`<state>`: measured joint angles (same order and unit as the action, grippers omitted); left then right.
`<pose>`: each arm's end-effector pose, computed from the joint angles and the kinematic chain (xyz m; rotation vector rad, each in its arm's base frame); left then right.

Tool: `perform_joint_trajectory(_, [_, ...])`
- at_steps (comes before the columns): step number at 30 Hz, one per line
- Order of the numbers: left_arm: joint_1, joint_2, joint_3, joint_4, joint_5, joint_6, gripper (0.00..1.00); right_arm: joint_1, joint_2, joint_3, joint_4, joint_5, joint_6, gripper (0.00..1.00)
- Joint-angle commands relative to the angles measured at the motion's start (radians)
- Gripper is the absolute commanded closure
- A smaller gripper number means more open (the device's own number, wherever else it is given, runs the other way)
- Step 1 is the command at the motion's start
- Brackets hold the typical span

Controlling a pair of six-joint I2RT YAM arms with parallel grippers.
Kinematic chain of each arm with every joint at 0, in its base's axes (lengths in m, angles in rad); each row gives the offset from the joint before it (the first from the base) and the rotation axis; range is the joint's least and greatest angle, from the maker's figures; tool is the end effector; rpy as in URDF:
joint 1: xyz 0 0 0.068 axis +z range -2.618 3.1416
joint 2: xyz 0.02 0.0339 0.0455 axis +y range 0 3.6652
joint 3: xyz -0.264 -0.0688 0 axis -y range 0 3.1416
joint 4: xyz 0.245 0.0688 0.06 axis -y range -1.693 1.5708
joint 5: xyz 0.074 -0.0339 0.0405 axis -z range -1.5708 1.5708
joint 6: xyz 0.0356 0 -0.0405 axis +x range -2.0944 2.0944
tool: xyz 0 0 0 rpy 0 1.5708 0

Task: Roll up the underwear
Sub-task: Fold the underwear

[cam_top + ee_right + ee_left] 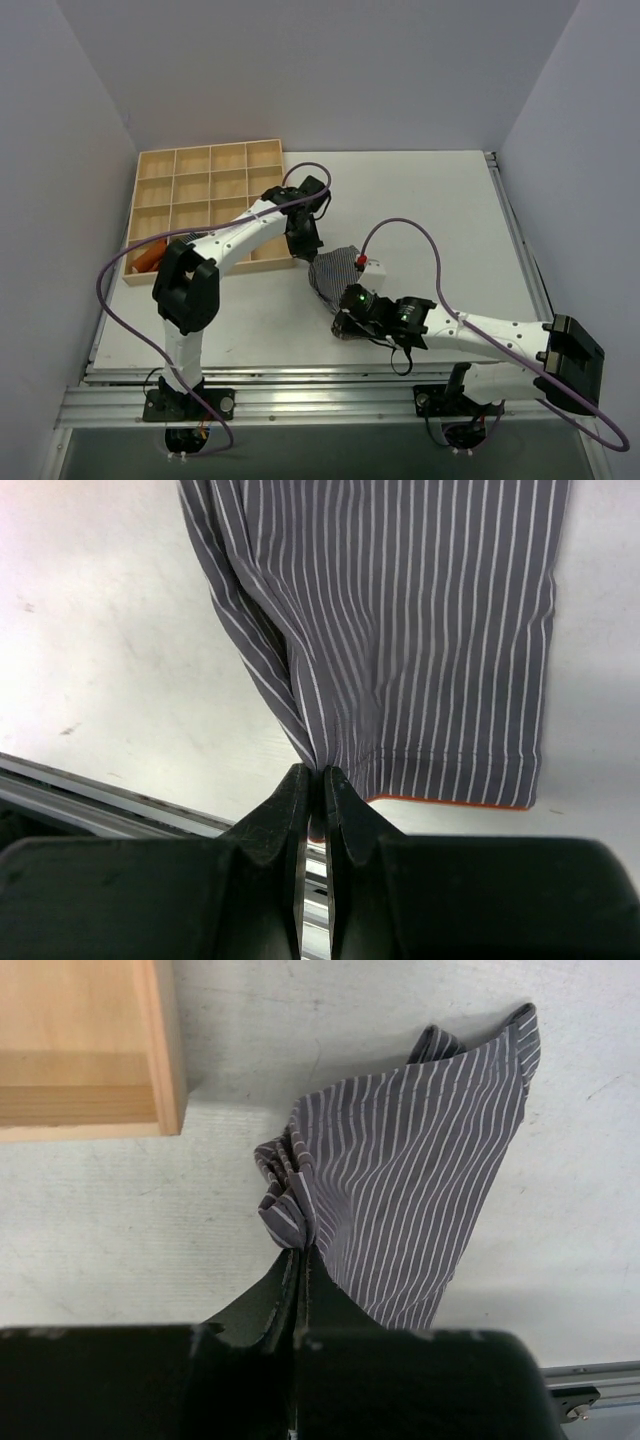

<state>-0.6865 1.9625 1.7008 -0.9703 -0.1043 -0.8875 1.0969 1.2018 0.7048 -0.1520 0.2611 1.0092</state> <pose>0.3190 -0.2566 0.2489 -0.3080 2.8030 -0.2377 0.1246 0.2228 0.2301 0.0497 2.3390 0.8556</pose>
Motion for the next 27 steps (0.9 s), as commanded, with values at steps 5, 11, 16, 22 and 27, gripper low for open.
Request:
perform_joint_trajectory(5, [-0.024,0.114,0.192,-0.093,0.003,0.013,0.98,-0.009,-0.039,-0.116,0.089,-0.022,0.029,1.0])
perform_joint_trajectory(11, [-0.047,0.233,0.385,-0.179,-0.005,0.032,0.98,-0.012,-0.093,-0.165,0.097,-0.007,0.057,1.0])
perform_joint_trajectory(16, [-0.065,0.285,0.473,-0.209,-0.003,0.036,0.98,-0.019,-0.122,-0.171,0.066,0.024,0.063,1.0])
perform_joint_trajectory(22, [-0.081,0.332,0.562,-0.235,0.003,0.041,0.98,-0.02,-0.146,-0.171,0.005,0.078,0.098,1.0])
perform_joint_trajectory(27, [-0.088,0.36,0.599,-0.229,0.028,0.05,0.98,-0.023,-0.166,-0.168,-0.04,0.119,0.134,1.0])
